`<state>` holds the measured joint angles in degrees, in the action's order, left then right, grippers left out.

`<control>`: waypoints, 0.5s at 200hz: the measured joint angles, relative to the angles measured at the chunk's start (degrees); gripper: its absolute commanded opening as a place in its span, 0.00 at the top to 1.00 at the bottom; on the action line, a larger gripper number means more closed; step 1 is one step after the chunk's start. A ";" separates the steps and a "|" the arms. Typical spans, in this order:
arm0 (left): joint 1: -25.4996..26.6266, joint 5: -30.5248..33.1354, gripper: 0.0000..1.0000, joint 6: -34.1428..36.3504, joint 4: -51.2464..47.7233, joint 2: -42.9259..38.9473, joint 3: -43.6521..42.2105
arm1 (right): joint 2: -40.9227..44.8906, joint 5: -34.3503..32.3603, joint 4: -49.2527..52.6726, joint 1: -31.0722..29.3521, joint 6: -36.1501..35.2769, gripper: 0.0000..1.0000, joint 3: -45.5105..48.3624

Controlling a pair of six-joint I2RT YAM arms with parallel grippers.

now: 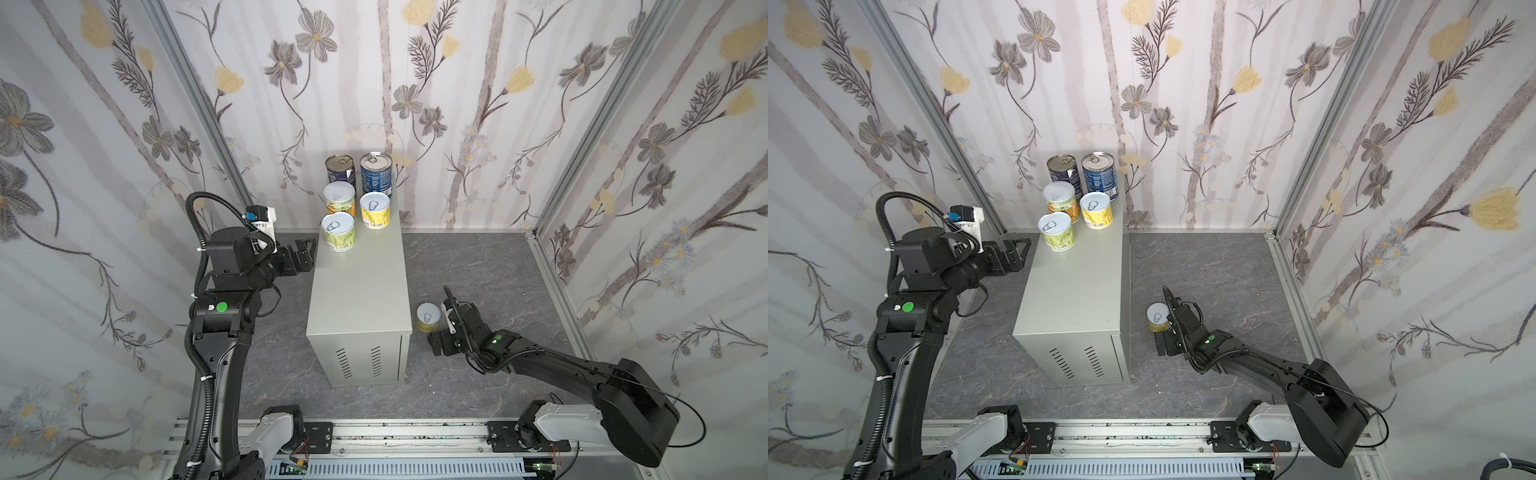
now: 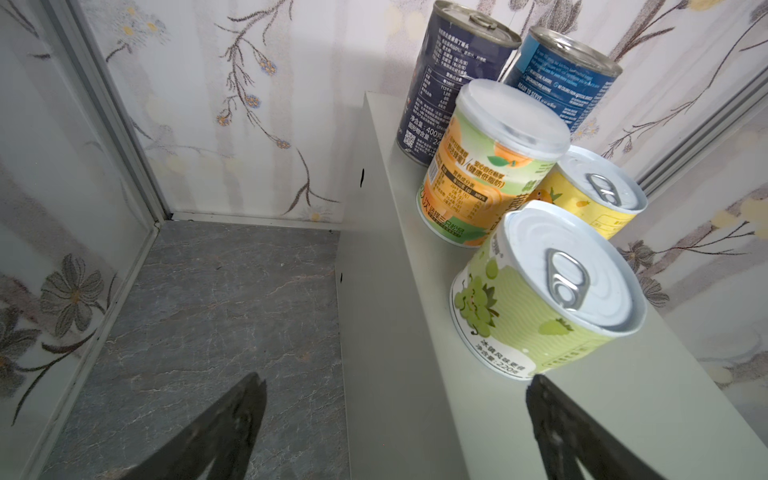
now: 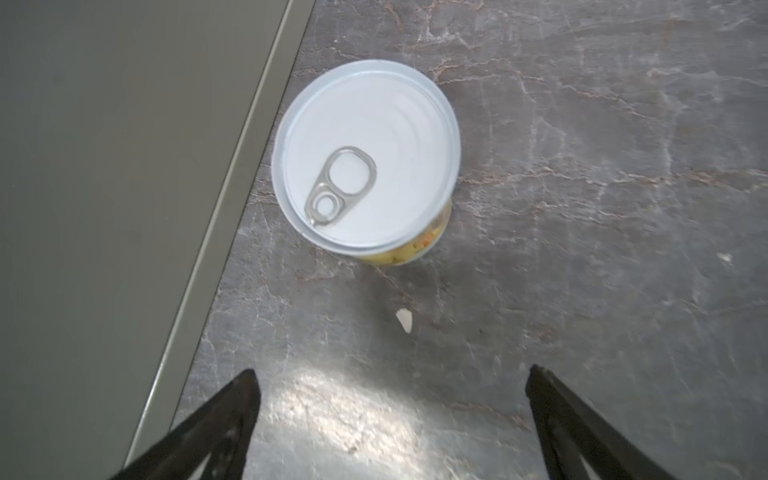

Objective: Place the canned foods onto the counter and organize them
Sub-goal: 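Lower the right gripper onto the yellow can on the floor, then close the right gripper on the yellow can and lift it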

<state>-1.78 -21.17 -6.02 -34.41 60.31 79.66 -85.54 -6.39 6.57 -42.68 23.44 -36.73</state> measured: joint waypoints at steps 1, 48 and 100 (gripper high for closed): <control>0.00 -0.02 0.00 0.00 0.00 0.00 0.00 | -0.37 0.00 -0.13 0.00 0.00 0.00 -0.28; -0.09 -1.09 0.00 0.00 0.04 0.09 -0.02 | -12.02 -1.55 -2.89 0.07 -1.49 0.02 -9.49; -0.20 -1.60 0.00 -0.02 0.17 0.85 0.15 | -17.97 -2.99 -4.44 0.72 -2.08 0.17 -13.66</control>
<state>-1.98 -22.76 -6.04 -34.24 61.17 79.81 -103.50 -9.39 2.13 -41.95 21.37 -50.39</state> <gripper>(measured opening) 0.997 0.876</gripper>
